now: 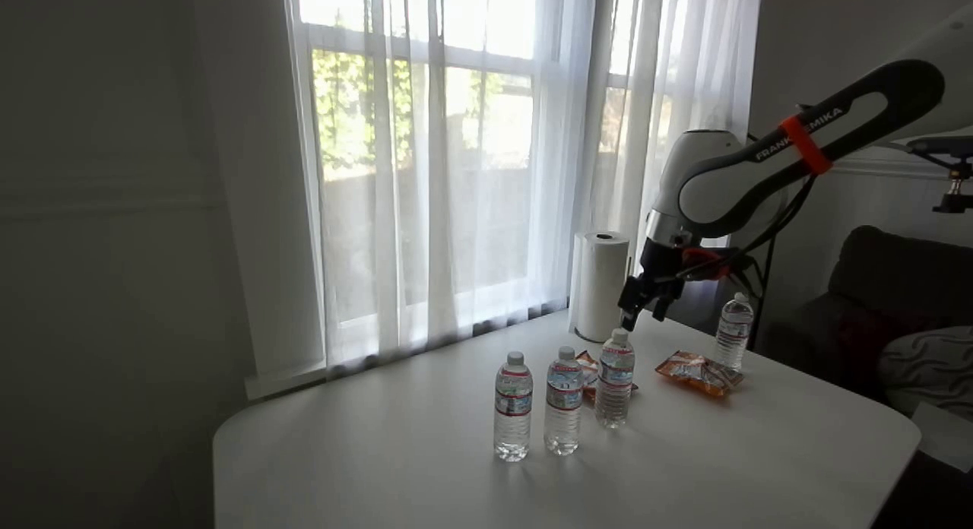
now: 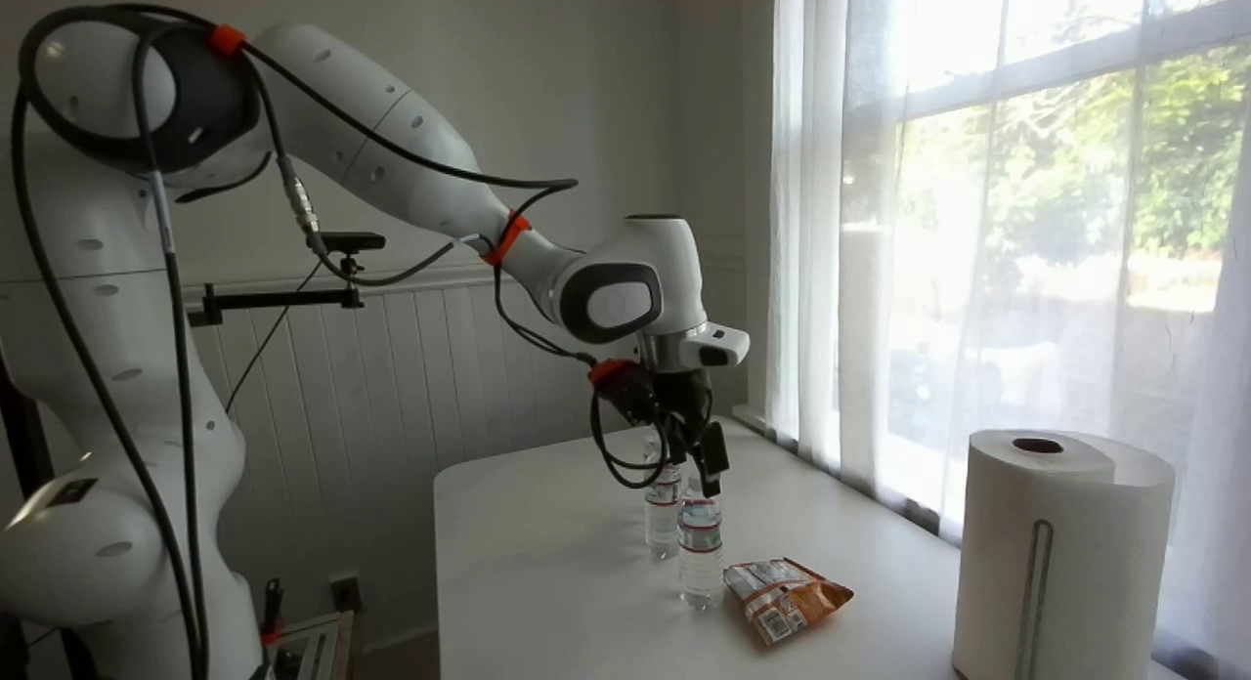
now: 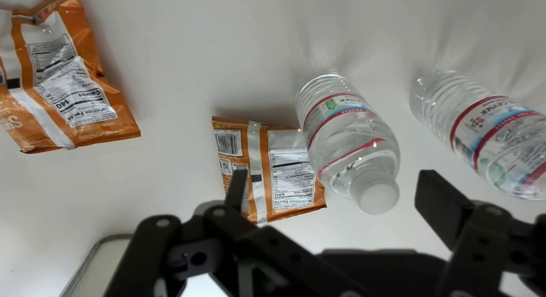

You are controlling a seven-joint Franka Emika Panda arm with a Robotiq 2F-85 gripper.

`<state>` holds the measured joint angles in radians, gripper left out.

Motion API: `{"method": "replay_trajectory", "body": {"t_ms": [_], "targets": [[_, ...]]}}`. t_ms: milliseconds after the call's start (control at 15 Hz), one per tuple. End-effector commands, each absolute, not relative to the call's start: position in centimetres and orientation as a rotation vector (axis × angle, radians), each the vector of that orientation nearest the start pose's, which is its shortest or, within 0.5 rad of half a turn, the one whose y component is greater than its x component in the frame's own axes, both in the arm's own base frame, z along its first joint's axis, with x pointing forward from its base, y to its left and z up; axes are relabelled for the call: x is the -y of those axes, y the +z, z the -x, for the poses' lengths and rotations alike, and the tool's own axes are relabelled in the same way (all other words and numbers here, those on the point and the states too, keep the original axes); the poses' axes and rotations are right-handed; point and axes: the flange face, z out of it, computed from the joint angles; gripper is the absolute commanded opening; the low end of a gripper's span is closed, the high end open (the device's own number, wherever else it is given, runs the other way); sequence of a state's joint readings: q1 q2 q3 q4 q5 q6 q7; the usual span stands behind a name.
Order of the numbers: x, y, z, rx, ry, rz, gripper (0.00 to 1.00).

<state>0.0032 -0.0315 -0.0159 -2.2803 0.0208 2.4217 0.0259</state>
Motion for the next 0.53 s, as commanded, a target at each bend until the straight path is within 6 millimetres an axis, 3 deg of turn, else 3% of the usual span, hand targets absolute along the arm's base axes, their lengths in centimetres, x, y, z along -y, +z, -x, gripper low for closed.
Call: {"method": "replay_trajectory", "body": {"t_ms": [0,467], "targets": [[-0.2,37.9,-53.0,-0.029,-0.244,3.102,1.0],[-0.4,36.9,-54.1,0.003,-0.278,3.113,1.0]]}}
